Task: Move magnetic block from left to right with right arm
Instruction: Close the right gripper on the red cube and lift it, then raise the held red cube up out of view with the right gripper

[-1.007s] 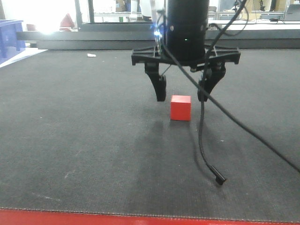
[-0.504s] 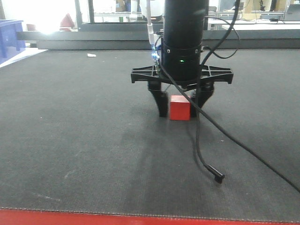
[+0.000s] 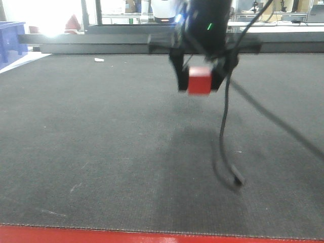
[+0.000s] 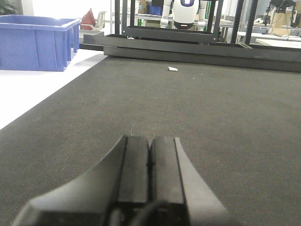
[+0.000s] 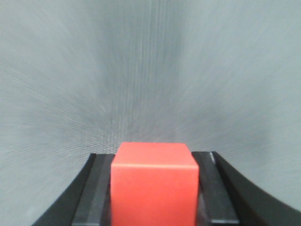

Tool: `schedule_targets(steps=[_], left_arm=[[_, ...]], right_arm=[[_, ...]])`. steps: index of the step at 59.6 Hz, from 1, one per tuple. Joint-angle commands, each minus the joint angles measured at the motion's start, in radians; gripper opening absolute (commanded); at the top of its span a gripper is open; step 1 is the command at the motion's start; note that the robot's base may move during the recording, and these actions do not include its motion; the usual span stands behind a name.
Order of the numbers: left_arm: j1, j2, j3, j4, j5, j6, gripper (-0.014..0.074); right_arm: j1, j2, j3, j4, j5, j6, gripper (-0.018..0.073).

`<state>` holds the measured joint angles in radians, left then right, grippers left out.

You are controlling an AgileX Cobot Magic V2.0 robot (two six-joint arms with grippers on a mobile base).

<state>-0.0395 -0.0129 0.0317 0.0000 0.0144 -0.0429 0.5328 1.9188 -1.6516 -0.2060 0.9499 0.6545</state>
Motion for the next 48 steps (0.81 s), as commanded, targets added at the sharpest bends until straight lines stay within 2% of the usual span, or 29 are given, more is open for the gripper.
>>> schedule_targets(steps=[1, 5, 14, 33, 48], left_arm=[[-0.007, -0.013, 0.010, 0.000, -0.090, -0.004, -0.0116], [-0.007, -0.013, 0.010, 0.000, -0.090, -0.004, -0.0116], [-0.007, -0.013, 0.010, 0.000, -0.090, -0.004, -0.0116], [-0.007, -0.013, 0.010, 0.000, -0.090, -0.004, -0.0116], [-0.007, -0.013, 0.010, 0.000, -0.090, -0.004, -0.0116]], right_arm=[[-0.027, -0.119, -0.006, -0.009, -0.021, -0.099, 0.0215], [-0.047, -0.167, 0.035, 0.009, -0.030, -0.160, 0.0215], [-0.125, -0.332, 0.253, 0.065, -0.114, -0.295, 0.0215], [-0.277, -0.680, 0.701, 0.083, -0.302, -0.382, 0.0215], [-0.297, -1.013, 0.971, 0.083, -0.379, -0.448, 0.0215]])
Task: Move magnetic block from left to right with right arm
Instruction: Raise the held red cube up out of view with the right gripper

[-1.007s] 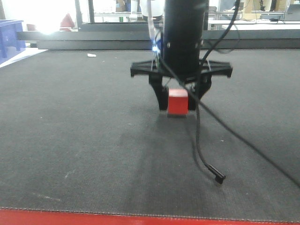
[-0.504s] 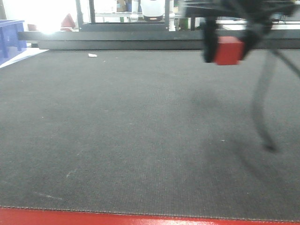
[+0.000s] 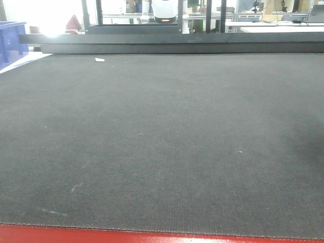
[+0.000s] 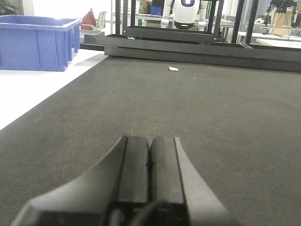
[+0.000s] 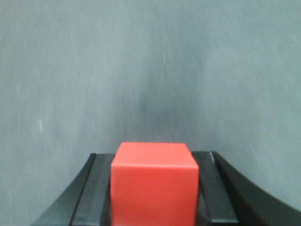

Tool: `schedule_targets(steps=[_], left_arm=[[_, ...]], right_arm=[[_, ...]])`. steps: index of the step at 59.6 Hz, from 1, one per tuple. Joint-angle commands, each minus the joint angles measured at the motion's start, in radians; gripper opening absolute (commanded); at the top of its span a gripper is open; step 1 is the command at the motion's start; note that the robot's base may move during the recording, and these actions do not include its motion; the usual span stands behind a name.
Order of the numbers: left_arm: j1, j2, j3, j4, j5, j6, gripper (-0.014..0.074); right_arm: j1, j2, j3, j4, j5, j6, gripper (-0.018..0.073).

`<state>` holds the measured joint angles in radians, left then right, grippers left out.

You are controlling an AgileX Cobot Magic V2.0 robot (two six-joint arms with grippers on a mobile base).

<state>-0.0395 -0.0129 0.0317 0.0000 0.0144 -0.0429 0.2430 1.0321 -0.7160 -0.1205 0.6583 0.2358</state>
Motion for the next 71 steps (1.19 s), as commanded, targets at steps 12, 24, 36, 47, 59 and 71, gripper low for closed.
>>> schedule_targets(steps=[12, 24, 36, 47, 59, 71], left_arm=[[-0.007, -0.013, 0.010, 0.000, -0.090, -0.004, -0.0116], [-0.007, -0.013, 0.010, 0.000, -0.090, -0.004, -0.0116], [-0.007, -0.013, 0.010, 0.000, -0.090, -0.004, -0.0116], [-0.007, -0.013, 0.010, 0.000, -0.090, -0.004, -0.0116], [-0.007, -0.013, 0.010, 0.000, -0.090, -0.004, -0.0116], [-0.007, -0.013, 0.010, 0.000, -0.090, -0.004, -0.0116]], right_arm=[[-0.007, -0.419, 0.180, -0.003, -0.106, -0.058, 0.0215], [-0.007, -0.694, 0.212, -0.004, -0.091, -0.068, 0.0215], [-0.007, -0.901, 0.210, -0.004, -0.087, -0.068, 0.0215], [-0.007, -1.010, 0.203, -0.003, -0.089, -0.068, 0.0215], [-0.007, -1.024, 0.182, -0.003, -0.128, -0.068, 0.0215], [-0.007, -1.024, 0.182, -0.003, -0.144, -0.068, 0.0215]])
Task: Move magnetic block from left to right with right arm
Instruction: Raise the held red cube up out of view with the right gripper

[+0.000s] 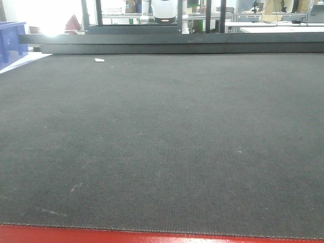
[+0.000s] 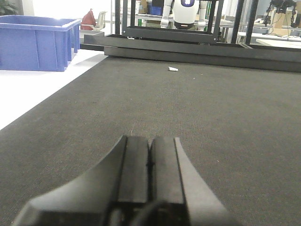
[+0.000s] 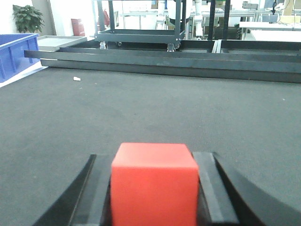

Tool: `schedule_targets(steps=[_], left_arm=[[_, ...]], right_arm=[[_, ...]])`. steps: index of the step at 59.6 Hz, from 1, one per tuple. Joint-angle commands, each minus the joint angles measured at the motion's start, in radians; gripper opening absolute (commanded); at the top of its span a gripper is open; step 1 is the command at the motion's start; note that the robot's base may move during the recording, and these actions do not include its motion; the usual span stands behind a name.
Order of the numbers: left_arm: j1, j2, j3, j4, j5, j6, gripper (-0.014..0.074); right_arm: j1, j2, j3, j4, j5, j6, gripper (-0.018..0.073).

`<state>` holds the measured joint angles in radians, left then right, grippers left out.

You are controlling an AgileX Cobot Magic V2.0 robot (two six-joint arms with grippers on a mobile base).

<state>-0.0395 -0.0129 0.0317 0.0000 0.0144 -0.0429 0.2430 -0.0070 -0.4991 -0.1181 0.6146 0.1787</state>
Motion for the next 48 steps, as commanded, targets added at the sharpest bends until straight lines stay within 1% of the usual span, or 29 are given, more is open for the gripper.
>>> schedule_targets(steps=[1, 48], left_arm=[[-0.007, -0.013, 0.010, 0.000, -0.090, -0.004, -0.0116], [-0.007, -0.013, 0.010, 0.000, -0.090, -0.004, -0.0116]], right_arm=[[-0.007, 0.015, -0.033, -0.005, -0.100, -0.011, 0.0215], [-0.007, 0.015, -0.030, -0.005, -0.096, -0.011, 0.0215]])
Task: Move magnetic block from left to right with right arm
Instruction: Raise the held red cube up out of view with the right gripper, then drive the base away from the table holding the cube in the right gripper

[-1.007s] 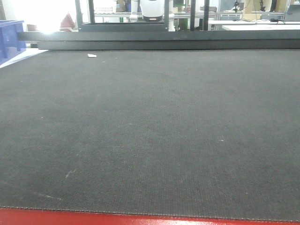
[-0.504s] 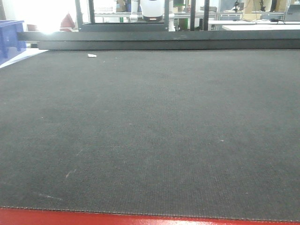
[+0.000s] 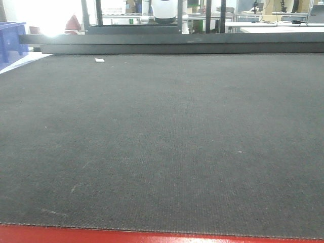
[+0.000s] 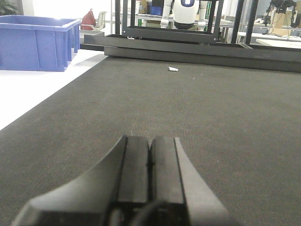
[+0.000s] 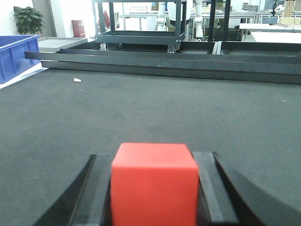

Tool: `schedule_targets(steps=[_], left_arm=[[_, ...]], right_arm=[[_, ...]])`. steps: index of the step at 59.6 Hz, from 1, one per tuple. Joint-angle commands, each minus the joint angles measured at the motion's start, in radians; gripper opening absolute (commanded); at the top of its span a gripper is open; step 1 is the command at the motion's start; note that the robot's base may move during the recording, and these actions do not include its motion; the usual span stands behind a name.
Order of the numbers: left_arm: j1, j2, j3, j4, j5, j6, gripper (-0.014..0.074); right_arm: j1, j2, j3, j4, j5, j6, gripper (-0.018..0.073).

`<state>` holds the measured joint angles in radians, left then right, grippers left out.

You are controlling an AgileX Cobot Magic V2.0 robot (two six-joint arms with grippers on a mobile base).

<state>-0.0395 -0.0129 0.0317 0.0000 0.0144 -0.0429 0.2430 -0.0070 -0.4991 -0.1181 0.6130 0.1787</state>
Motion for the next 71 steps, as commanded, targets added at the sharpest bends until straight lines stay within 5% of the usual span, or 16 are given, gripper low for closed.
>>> schedule_targets(steps=[1, 17, 71], left_arm=[[-0.007, -0.013, 0.010, 0.000, -0.090, -0.004, -0.0116], [-0.064, -0.013, 0.010, 0.000, -0.090, -0.004, -0.0116], [-0.041, -0.013, 0.010, 0.000, -0.090, -0.004, -0.0116]], right_arm=[[-0.007, 0.015, -0.030, -0.005, -0.094, -0.011, 0.0215], [-0.007, 0.015, -0.030, -0.005, -0.094, -0.011, 0.0215], [-0.007, 0.015, -0.030, -0.005, -0.094, -0.011, 0.0215]])
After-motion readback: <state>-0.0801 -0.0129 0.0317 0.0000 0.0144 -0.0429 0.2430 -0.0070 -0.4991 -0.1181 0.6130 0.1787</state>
